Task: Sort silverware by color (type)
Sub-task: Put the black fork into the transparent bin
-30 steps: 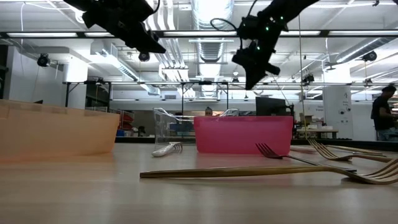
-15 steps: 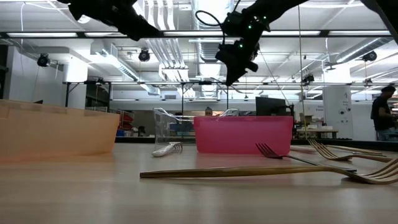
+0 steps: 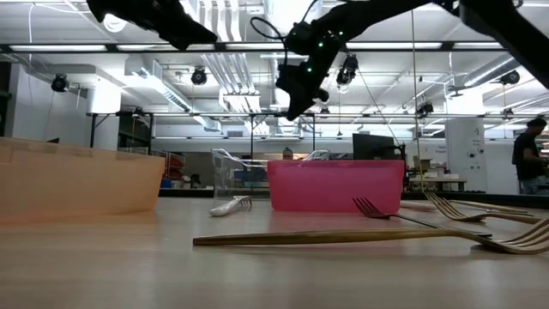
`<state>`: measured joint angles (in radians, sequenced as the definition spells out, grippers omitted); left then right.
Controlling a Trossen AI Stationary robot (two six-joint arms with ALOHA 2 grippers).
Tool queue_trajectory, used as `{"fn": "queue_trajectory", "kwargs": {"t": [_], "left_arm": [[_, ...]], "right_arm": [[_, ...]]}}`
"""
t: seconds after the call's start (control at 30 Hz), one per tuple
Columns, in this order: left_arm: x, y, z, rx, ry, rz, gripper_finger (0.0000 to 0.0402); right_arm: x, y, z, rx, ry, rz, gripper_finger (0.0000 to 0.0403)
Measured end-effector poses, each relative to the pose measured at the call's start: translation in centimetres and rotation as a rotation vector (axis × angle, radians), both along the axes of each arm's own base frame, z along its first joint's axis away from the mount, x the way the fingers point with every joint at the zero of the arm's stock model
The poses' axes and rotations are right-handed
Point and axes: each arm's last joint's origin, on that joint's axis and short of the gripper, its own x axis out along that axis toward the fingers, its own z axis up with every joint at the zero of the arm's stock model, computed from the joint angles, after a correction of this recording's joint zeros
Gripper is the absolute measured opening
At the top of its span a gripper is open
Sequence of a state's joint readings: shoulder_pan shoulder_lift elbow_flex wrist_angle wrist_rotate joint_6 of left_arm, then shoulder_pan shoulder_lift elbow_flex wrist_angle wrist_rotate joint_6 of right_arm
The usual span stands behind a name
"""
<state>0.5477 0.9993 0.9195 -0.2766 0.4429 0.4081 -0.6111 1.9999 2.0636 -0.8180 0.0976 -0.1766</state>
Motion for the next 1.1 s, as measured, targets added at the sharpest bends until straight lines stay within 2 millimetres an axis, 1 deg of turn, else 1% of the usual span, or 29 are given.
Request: {"fn": "queue_trajectory", "kwargs": {"t": [0.17,0.33,0.5,0.57,0.67,0.73,1.1], "left_arm": [[0.0,0.0,0.0,0.005,0.003,0.016,0.0041],[0.0,0.0,0.0,0.006,0.003,0.016,0.0041],[0.0,0.1,0.0,0.006,0.003,0.017,0.0041],[0.0,0.0,0.0,0.006,0.003,0.016,0.0041],[0.0,0.0,0.0,0.006,0.004,0.016,0.0041],[0.0,0.0,0.0,0.006,0.004,0.016,0.0041],[0.0,0.0,0.0,0.005,0.005,0.016,0.0041]], "right_arm": [[1.5,-0.5,-1.0,-0.024,0.037,0.056,0.0009],[3.0,-0.1,-2.1,-0.06,0.093,0.158,0.0009],[4.1,1.1,-3.0,-0.099,0.164,0.375,0.0009],[4.4,1.6,-3.9,-0.098,0.21,0.474,0.0009],[4.7,1.9,-4.8,-0.075,0.234,0.561,0.0009],[4.9,1.9,-5.4,-0.068,0.241,0.588,0.0009],[5.8,1.4,-8.5,-0.017,0.269,0.606,0.0009]]}}
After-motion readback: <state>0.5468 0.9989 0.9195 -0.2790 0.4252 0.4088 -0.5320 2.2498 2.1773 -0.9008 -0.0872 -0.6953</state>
